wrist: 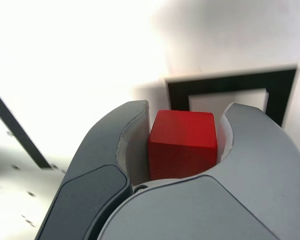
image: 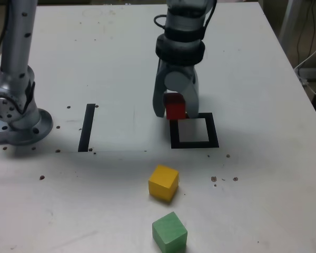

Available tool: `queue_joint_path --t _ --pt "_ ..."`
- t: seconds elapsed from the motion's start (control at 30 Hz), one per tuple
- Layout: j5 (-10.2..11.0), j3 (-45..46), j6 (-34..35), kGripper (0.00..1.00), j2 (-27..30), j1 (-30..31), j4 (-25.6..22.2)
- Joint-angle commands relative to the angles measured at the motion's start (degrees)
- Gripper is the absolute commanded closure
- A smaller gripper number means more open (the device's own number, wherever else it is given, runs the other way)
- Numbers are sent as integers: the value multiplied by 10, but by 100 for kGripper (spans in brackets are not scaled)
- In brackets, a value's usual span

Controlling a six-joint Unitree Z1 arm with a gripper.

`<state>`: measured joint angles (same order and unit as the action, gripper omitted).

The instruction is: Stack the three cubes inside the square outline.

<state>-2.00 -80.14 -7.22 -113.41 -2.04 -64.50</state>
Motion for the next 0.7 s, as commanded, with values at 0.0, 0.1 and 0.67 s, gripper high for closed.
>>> queue_joint_path --t 0.0,0.1,0.67 --pt "-8 -7 14 67 -8 10 -3" --pt "-18 -14 35 67 -16 21 -4" --pt "-25 -45 47 67 -57 26 -1"
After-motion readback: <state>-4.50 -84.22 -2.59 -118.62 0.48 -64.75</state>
